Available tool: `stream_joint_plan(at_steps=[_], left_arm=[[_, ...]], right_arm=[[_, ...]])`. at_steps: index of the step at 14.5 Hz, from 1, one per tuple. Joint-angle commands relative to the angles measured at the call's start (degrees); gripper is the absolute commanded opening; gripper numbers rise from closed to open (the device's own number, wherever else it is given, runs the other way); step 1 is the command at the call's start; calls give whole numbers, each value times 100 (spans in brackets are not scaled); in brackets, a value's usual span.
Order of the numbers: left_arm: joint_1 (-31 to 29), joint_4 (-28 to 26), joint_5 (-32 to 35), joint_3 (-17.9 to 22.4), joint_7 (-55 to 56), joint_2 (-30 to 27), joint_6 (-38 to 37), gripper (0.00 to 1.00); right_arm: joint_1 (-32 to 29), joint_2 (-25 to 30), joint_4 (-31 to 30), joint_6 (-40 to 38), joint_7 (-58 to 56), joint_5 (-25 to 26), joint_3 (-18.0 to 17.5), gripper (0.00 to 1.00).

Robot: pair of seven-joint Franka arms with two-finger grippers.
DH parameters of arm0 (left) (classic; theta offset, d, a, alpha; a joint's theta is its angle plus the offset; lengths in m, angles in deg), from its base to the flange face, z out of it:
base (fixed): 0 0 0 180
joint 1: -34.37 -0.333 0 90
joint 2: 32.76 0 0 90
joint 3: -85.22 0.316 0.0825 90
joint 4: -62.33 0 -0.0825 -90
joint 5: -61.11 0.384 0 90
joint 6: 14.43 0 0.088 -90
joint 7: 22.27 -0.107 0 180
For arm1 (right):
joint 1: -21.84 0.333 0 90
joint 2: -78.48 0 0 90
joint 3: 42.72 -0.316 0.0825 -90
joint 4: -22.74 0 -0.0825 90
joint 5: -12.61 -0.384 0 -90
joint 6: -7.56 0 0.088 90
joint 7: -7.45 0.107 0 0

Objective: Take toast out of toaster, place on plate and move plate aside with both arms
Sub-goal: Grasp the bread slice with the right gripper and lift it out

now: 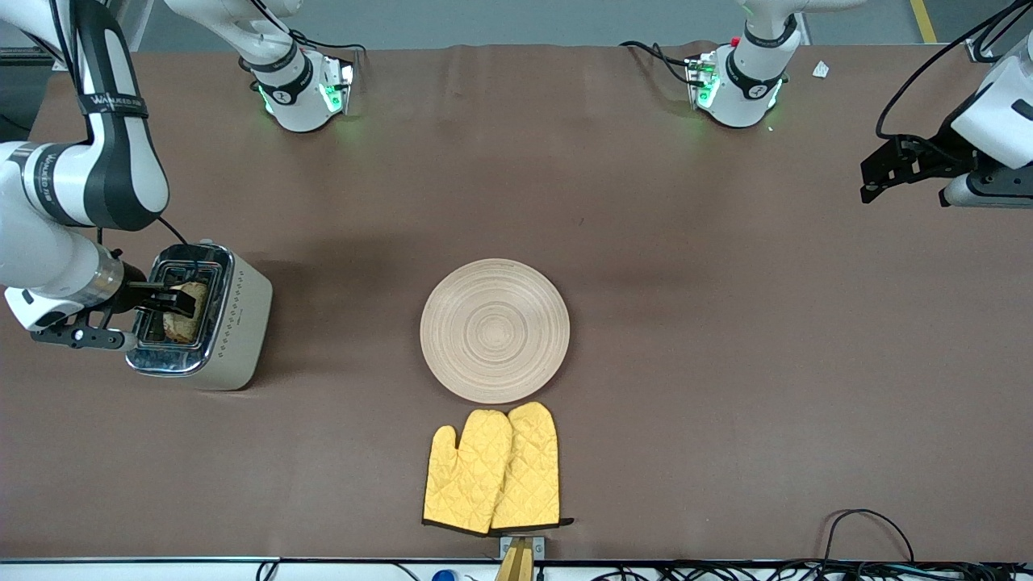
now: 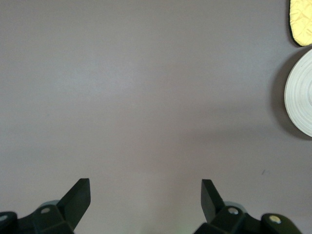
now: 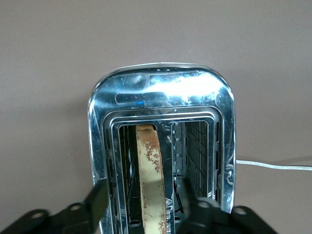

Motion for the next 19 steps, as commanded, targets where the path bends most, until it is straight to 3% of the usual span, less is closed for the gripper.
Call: stream_joint_plan(at_steps=[1, 6, 11, 14, 16, 19], left_arm=[[-21, 145, -8, -7, -5, 54, -115, 100], [-12, 137, -8, -7, -14, 54, -115, 100], [-21, 137, -8, -7, -5, 54, -115, 100], [-21, 145, -8, -7, -5, 63, -115, 100], [-21, 145, -8, -7, -5, 63, -115, 100], [-21, 145, -8, -7, -5, 63, -115, 100]], right_arm=[[-85, 15, -111, 92, -53, 47, -57, 50], [-120, -100, -110, 144, -53, 38, -57, 45], [-68, -65, -58, 66, 43, 30, -65, 0], [107, 57, 187, -249, 315, -23, -100, 0], [589, 172, 862, -1108, 1068, -32, -144, 0], [1205, 234, 1137, -1183, 1694, -680, -171, 0]])
